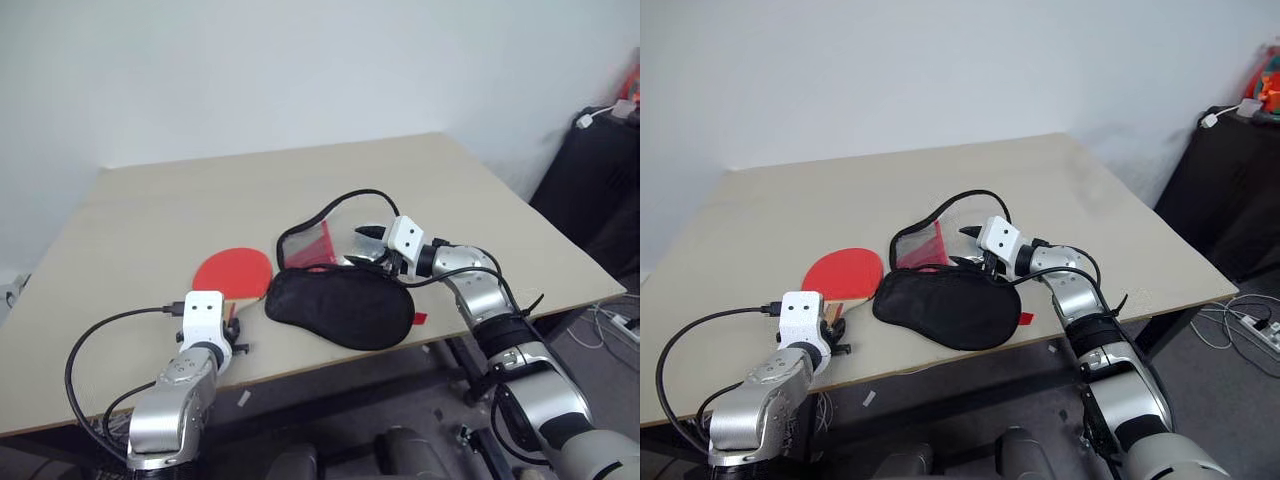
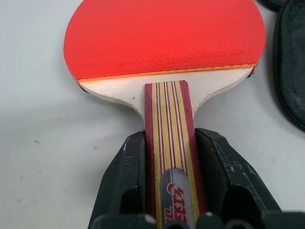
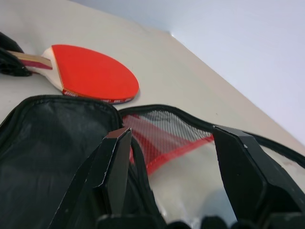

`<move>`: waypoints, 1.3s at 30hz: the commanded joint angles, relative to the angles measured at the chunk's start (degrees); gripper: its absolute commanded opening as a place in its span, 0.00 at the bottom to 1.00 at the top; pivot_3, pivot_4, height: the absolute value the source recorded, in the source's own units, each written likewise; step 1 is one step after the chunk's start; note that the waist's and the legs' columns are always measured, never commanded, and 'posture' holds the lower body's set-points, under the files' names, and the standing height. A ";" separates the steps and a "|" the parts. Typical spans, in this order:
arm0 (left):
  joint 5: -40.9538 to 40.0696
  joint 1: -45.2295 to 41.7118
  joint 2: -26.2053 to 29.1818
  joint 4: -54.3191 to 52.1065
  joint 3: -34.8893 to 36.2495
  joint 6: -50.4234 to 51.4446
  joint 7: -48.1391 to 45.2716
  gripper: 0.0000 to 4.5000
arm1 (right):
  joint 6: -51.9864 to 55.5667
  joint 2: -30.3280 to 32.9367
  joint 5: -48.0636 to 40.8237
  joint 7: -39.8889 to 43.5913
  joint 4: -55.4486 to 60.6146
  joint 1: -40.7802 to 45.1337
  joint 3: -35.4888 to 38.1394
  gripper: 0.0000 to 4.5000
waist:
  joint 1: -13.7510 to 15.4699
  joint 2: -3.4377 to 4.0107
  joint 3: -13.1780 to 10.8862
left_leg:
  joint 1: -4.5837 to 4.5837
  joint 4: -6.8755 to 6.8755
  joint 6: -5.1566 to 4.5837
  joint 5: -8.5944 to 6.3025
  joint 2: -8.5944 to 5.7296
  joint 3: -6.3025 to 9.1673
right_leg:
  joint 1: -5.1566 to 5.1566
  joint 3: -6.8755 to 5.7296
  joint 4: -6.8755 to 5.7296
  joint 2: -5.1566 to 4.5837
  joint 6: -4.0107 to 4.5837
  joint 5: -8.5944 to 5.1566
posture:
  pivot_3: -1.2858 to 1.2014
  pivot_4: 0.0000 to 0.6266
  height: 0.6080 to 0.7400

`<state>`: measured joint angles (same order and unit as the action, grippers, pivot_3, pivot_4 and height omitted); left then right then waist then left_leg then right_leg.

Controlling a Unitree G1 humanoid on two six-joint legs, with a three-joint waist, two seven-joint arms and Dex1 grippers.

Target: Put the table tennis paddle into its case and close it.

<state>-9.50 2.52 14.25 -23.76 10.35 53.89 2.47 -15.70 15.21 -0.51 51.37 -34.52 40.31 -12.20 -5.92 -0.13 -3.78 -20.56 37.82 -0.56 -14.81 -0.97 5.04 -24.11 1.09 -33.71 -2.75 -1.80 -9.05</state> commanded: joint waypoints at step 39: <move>-3.75 -31.85 17.04 41.69 -7.54 -54.24 -56.21 0.26 | 6.74 5.62 -2.22 -14.40 10.07 -5.03 12.30 0.65 | 1.87 -0.03 -0.05 | -0.14 -0.84 0.46 0.39 0.50 -1.21 | -1.07 -0.07 -0.05 -0.14 1.10 0.95 | 0.52 0.00 1.00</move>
<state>-11.53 -26.79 31.48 17.93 2.65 2.12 -51.73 -10.06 19.92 -0.87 39.36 -28.10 35.36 -2.50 -4.05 -0.16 -3.83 -20.68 37.00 -0.13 -14.44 -0.48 3.79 -25.17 1.07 -33.77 -2.89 -0.71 -8.10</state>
